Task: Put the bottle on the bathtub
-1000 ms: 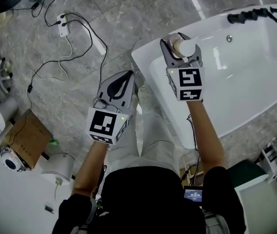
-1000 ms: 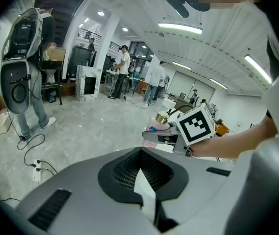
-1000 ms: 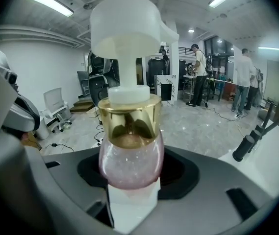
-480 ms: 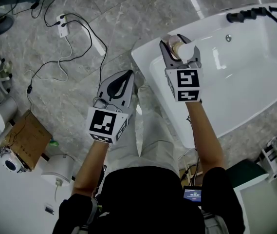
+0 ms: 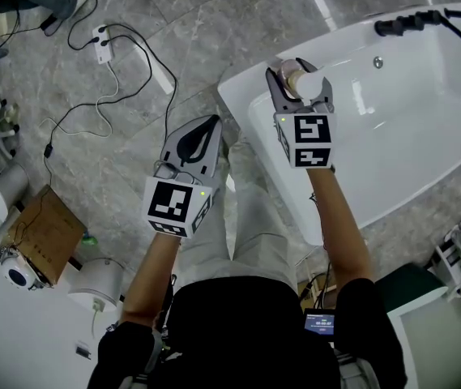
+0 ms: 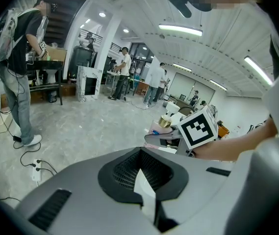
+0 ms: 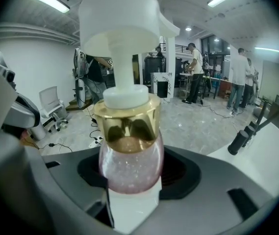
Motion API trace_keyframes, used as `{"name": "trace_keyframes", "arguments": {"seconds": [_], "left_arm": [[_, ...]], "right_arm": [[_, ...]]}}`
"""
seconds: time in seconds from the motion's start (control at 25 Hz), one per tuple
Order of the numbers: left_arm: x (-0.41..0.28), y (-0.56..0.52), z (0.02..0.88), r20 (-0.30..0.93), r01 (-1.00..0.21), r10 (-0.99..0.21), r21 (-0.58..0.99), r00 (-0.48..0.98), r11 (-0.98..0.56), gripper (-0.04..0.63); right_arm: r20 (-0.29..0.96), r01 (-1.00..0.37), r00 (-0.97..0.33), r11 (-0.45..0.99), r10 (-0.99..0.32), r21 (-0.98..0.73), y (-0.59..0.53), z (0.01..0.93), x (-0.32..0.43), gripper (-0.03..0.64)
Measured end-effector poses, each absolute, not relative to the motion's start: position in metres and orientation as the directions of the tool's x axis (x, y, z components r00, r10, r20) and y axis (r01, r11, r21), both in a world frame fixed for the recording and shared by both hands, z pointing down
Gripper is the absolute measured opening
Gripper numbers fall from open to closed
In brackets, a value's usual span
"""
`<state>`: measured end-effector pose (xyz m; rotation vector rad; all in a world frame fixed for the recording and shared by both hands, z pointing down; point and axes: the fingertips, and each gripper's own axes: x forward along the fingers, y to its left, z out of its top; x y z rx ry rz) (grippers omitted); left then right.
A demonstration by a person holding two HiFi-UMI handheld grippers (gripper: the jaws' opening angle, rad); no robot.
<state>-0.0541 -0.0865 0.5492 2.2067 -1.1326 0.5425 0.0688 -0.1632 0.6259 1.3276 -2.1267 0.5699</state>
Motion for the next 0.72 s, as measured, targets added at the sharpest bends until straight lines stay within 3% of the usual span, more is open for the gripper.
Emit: {"name": "trace_keyframes", "arguments": {"seconds": [0.72], "left_arm": [[-0.05,-0.09,0.485,0.533,-0.801,-0.604,0.304,0.592,-0.516,0.012]], "right_arm": [[0.72,-0.925,-0.324,0.364,-0.614,-0.107,-0.114,0.582,0.082,0.255]]}}
